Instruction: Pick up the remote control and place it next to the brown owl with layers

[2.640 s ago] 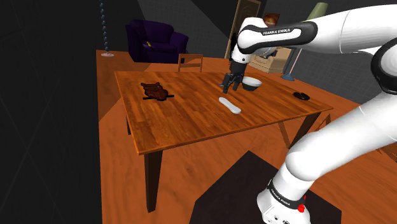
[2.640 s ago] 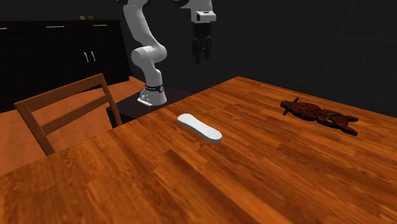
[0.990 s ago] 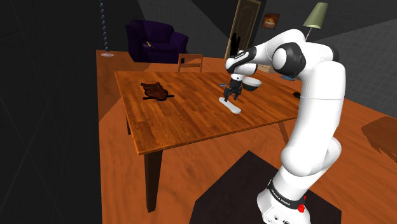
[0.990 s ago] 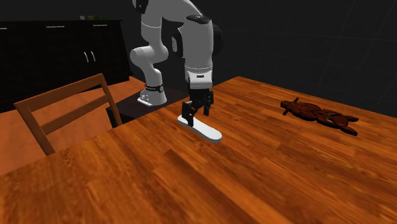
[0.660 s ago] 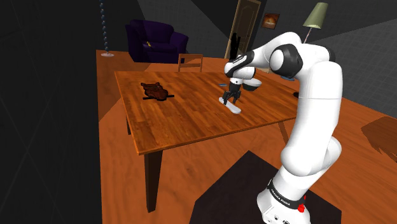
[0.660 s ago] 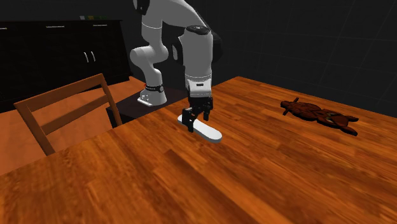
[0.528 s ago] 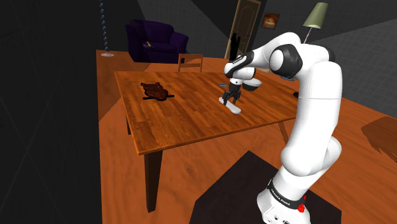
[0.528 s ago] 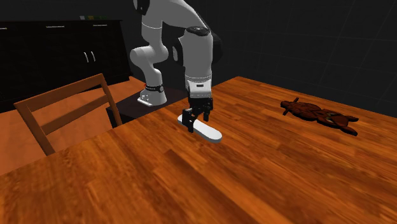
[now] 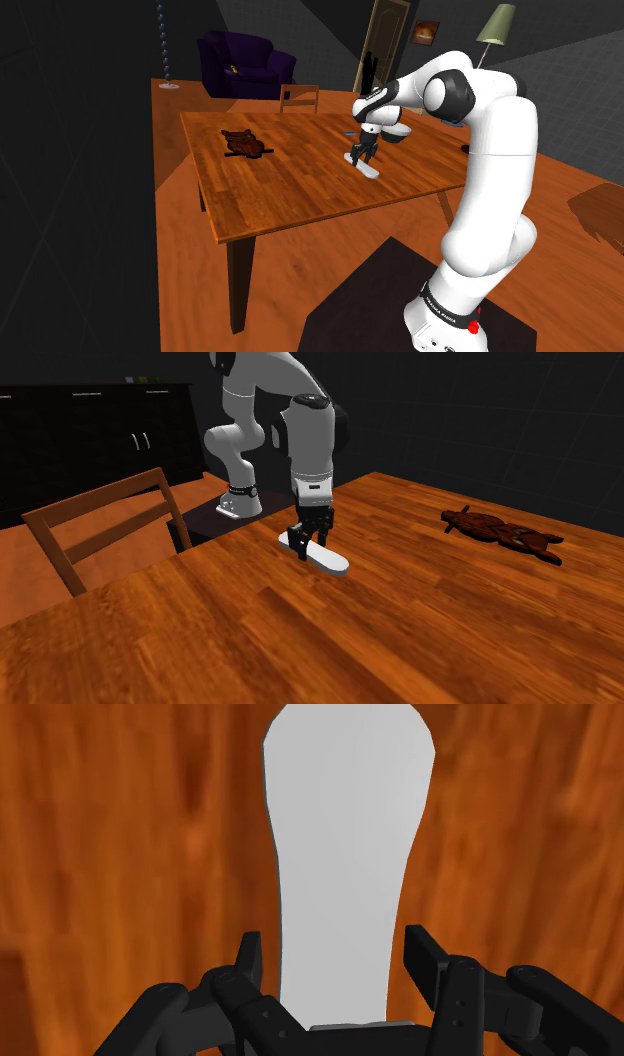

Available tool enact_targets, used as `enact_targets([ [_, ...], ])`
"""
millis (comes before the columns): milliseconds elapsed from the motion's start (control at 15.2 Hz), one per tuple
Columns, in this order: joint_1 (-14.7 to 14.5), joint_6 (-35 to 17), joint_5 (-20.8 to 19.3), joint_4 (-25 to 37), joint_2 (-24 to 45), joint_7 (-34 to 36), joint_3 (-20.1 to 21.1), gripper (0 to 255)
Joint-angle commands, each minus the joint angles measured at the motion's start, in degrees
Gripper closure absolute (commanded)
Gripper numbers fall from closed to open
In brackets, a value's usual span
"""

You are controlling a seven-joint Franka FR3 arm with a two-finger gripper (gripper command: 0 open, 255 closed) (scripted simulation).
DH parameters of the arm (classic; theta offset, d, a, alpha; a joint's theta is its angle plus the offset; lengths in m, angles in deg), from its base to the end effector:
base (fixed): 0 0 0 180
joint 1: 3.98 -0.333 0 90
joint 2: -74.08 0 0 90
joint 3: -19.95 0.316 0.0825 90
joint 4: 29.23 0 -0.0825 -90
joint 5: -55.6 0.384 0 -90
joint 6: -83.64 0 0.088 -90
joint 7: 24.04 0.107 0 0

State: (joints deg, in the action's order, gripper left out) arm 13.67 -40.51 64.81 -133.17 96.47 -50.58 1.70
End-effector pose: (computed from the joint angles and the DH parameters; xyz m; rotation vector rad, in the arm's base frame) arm 0.5297 -0.3577 0.3335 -3.1020 0.3636 0.0097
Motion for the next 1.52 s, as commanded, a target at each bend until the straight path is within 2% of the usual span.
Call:
enact_targets([
  [0, 0.0, 0.0, 0.0, 0.0, 0.0, 0.0, 0.0, 255],
  [396, 0.0, 0.0, 0.0, 0.0, 0.0, 0.0, 0.0, 255],
  [1452, -0.5, 10.5, -2.2, 5.9, -4.9, 1.5, -0.9, 255],
])
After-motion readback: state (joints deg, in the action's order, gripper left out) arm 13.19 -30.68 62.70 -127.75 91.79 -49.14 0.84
